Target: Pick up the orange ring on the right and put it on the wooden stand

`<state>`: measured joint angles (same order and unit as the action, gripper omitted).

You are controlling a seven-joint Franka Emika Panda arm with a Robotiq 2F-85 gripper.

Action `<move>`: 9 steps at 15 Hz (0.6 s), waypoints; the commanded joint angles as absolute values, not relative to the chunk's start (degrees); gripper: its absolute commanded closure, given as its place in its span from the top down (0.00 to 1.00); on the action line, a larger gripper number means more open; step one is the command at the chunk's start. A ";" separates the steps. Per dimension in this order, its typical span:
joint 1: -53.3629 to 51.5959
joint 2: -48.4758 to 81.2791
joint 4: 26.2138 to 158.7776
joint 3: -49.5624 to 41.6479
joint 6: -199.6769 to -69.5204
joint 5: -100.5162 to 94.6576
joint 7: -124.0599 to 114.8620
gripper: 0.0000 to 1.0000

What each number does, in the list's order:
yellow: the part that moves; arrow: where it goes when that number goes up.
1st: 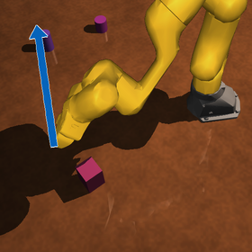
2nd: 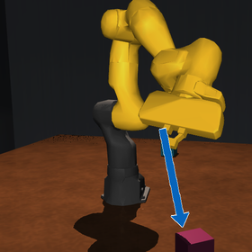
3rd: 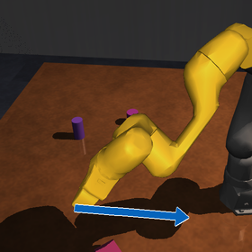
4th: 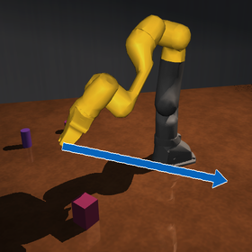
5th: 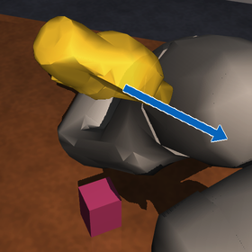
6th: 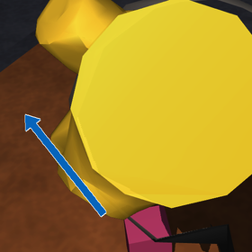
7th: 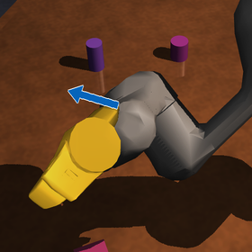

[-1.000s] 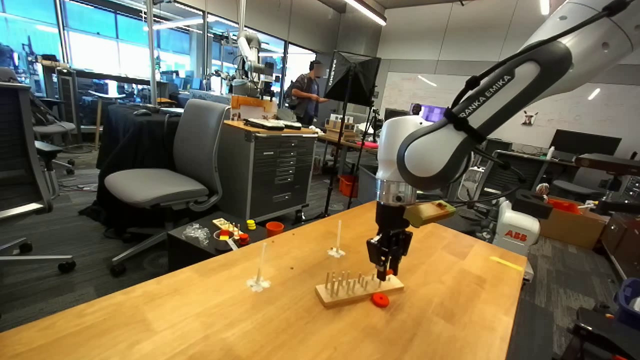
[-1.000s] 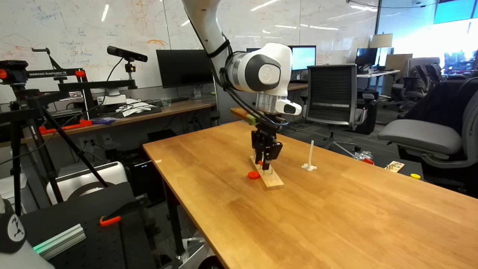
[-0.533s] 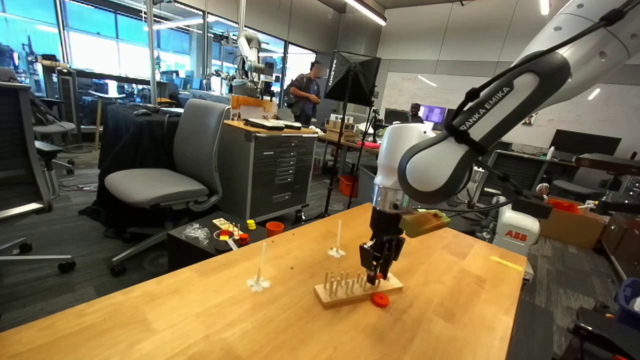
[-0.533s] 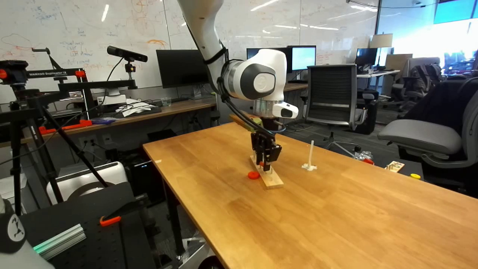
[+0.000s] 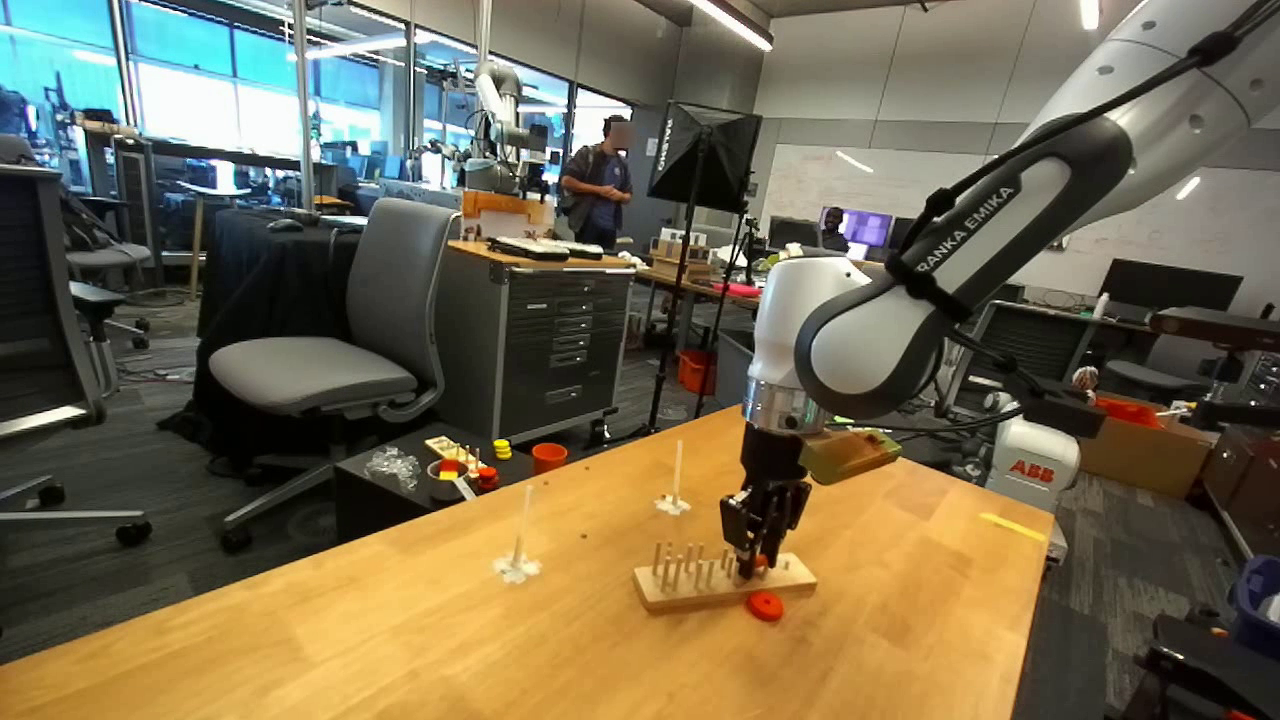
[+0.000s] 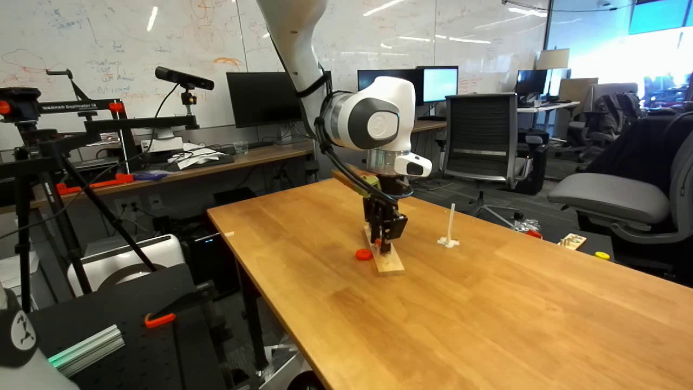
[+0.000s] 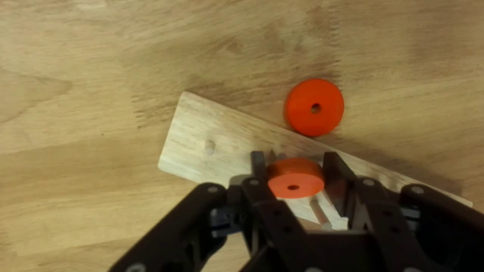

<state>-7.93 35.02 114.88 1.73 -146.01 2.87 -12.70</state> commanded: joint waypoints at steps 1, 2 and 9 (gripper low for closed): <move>-7.80 33.95 116.65 1.80 -147.73 3.33 -12.46 0.17; -7.90 33.77 116.94 1.69 -147.76 3.17 -12.53 0.17; -7.61 30.52 121.61 1.02 -147.59 2.58 -12.06 0.17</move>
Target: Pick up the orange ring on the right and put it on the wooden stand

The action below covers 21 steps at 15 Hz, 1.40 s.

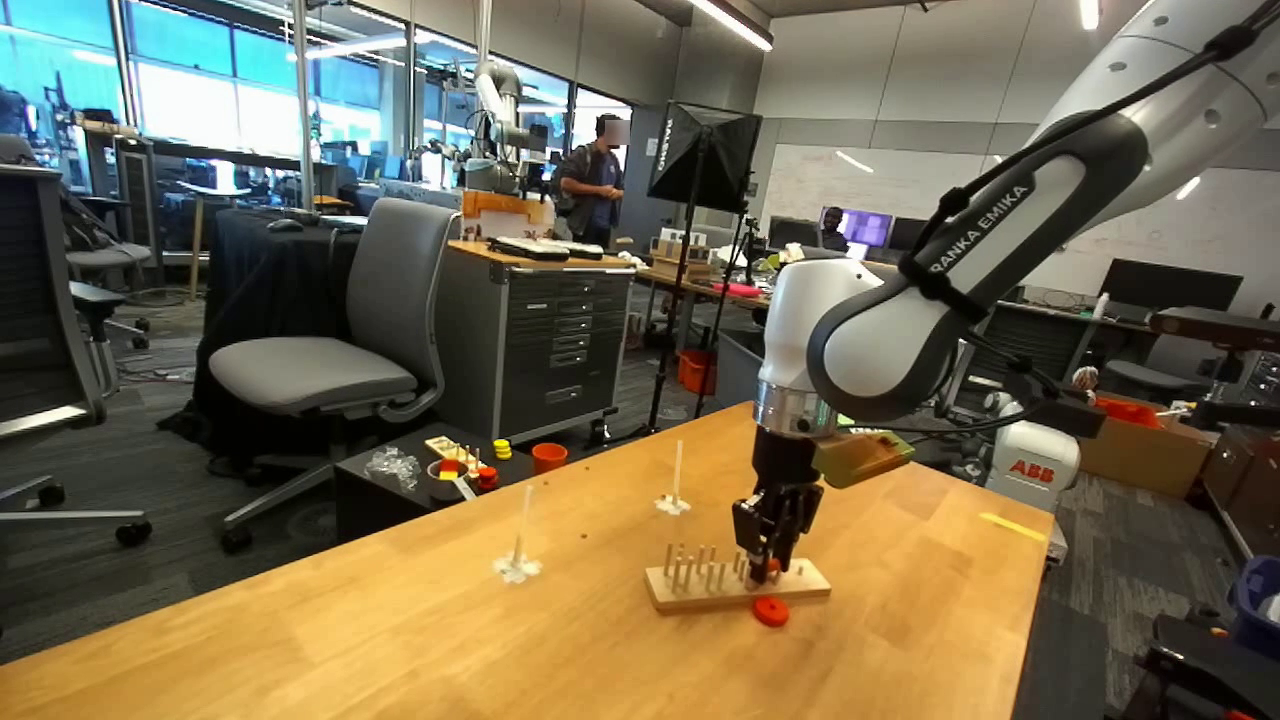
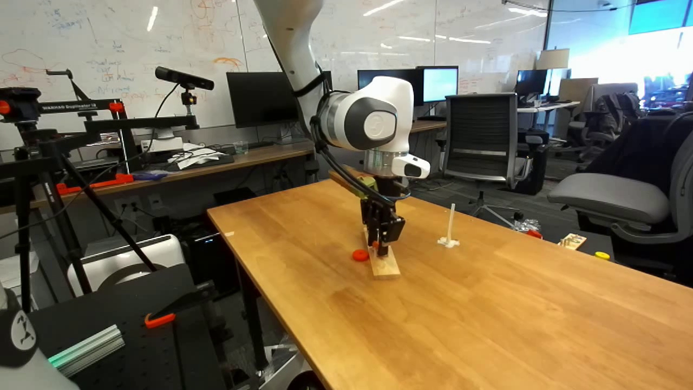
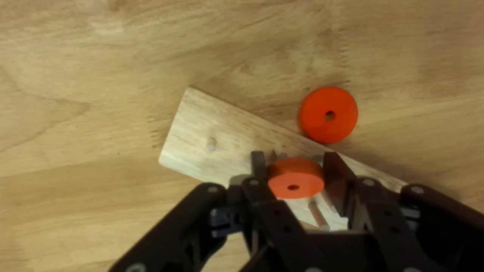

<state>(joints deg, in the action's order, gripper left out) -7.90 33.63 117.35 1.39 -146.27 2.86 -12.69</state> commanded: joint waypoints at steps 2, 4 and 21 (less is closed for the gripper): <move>-7.34 29.43 123.16 1.02 -147.94 2.65 -11.72 0.17; -7.31 28.57 124.54 0.95 -148.42 2.56 -11.77 0.17; -3.94 17.31 134.60 3.47 -147.89 5.19 -5.17 0.17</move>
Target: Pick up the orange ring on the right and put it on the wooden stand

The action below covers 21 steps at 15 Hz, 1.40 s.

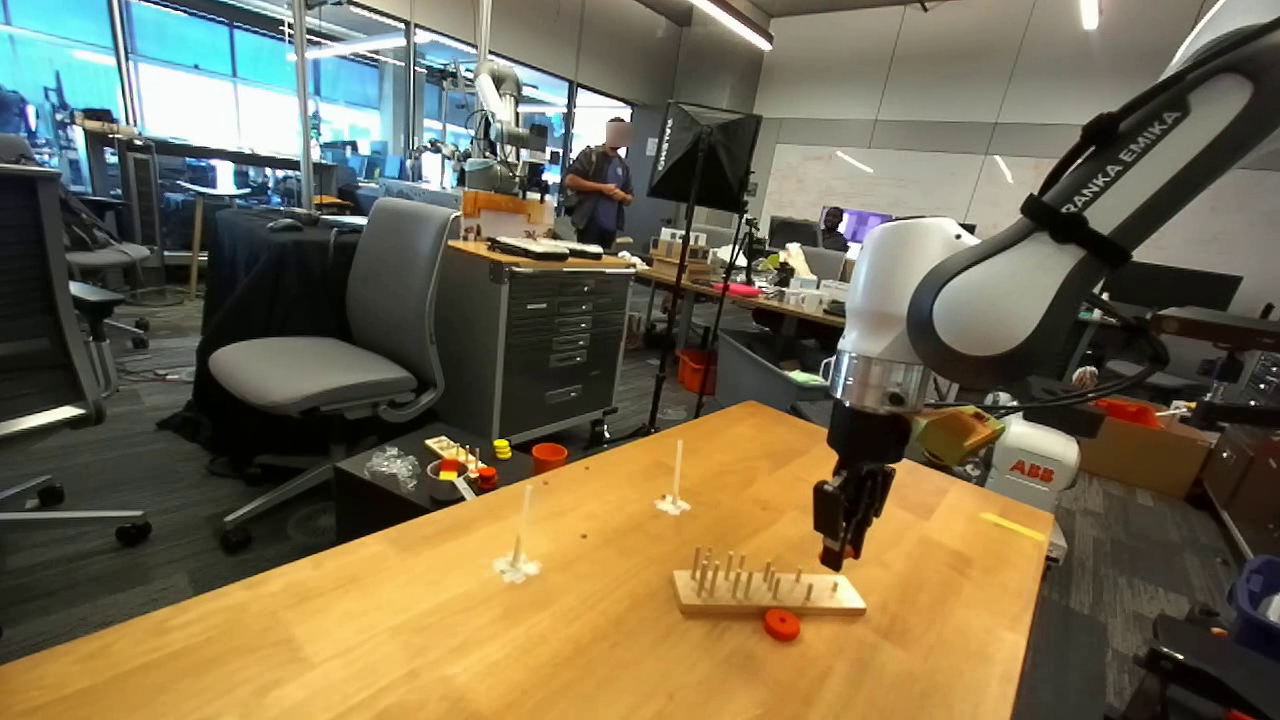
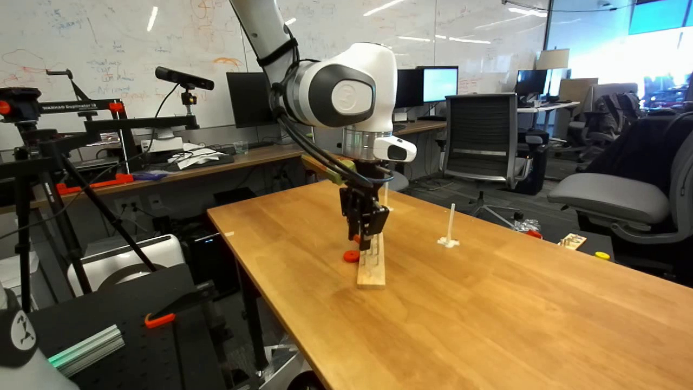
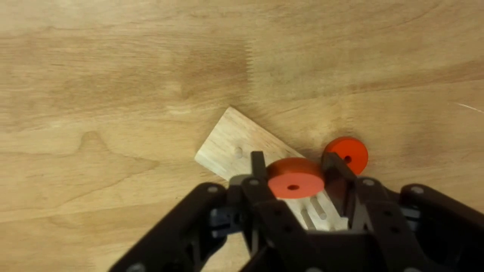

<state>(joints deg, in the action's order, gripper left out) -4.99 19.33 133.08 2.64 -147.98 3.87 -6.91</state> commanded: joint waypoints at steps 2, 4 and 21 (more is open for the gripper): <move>-4.01 17.97 134.26 3.34 -148.12 4.97 -5.53 0.17; -4.24 18.48 134.02 3.19 -148.28 4.64 -5.95 0.17; -4.84 21.60 132.28 2.85 -148.36 4.09 -7.24 0.17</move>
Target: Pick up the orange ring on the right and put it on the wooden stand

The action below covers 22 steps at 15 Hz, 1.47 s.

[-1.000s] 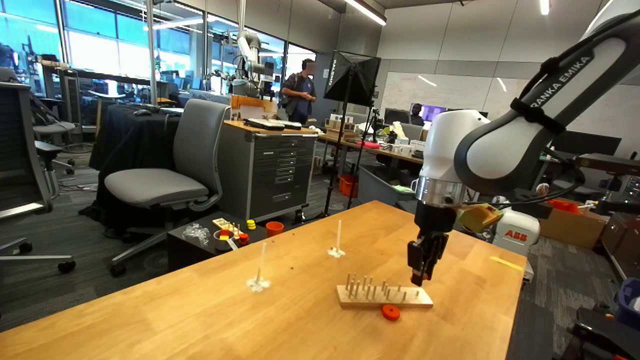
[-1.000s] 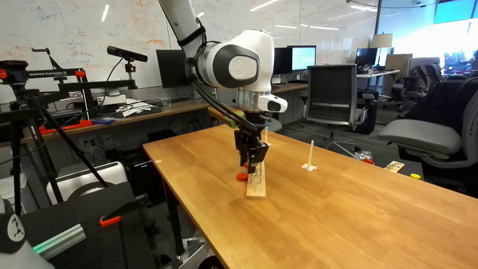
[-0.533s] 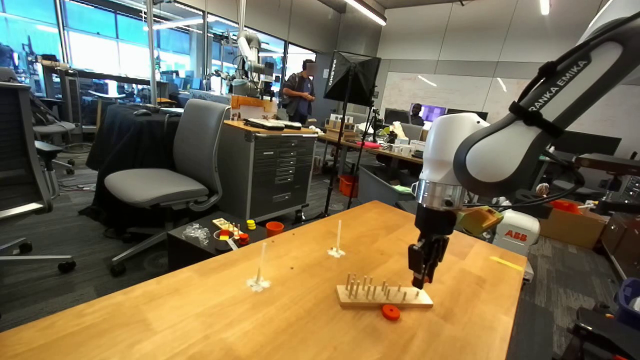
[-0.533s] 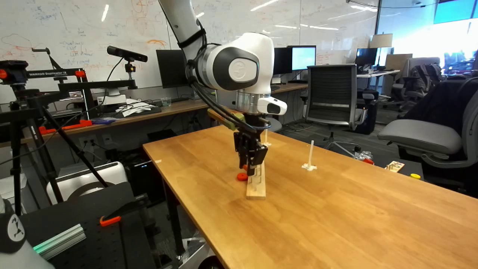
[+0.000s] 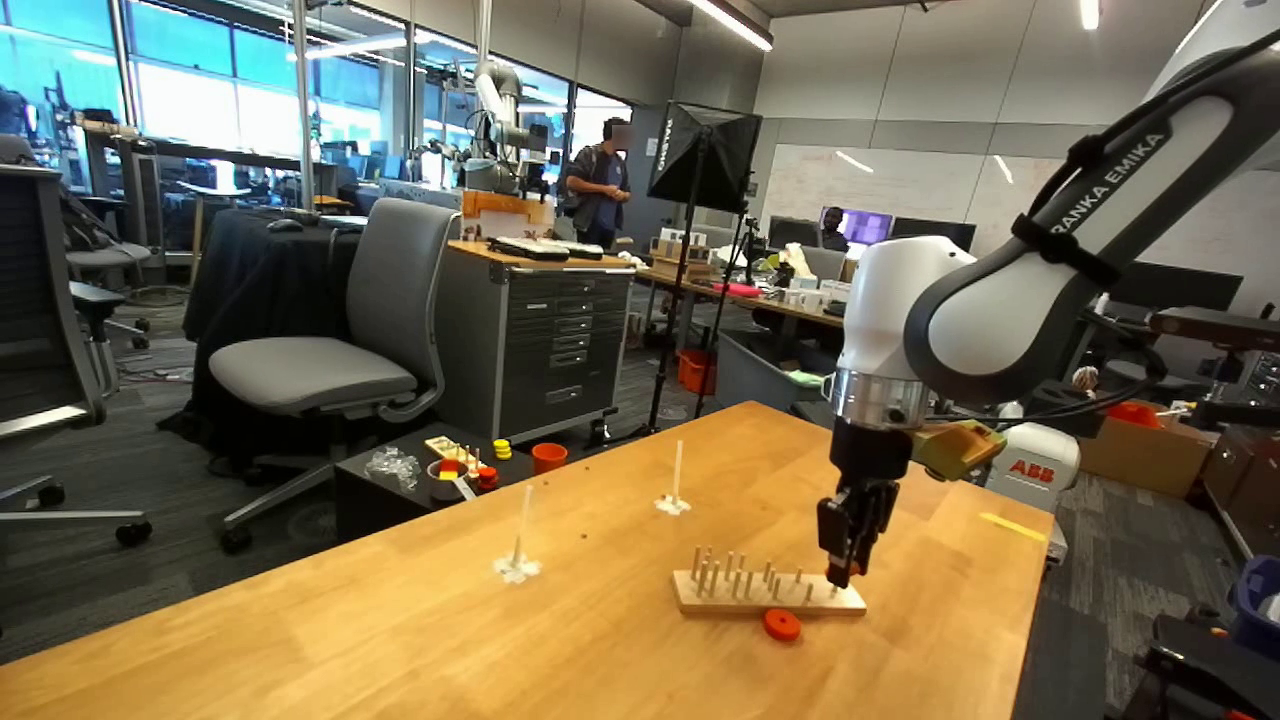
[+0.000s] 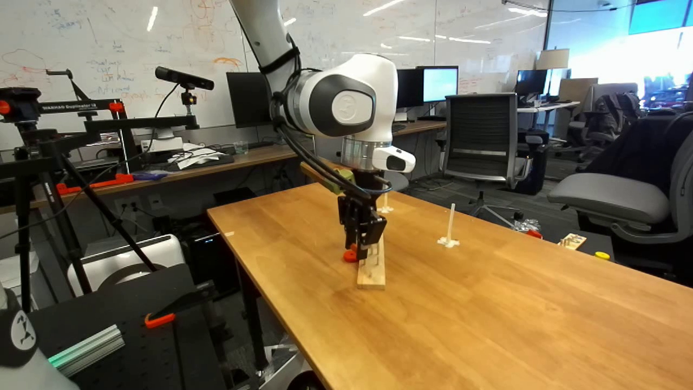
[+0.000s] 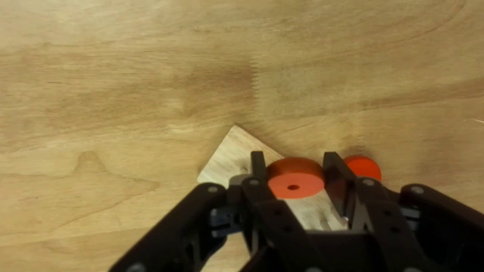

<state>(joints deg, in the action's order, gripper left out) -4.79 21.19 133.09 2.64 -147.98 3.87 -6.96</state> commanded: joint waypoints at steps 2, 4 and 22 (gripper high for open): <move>-4.94 21.79 132.15 2.89 -148.84 4.09 -7.33 0.17; -5.12 22.33 131.63 2.94 -149.24 4.10 -7.53 0.17; -6.50 27.00 127.08 2.50 -149.88 3.61 -8.93 0.17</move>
<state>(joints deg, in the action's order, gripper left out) -5.94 26.17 128.36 2.64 -149.80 3.87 -7.75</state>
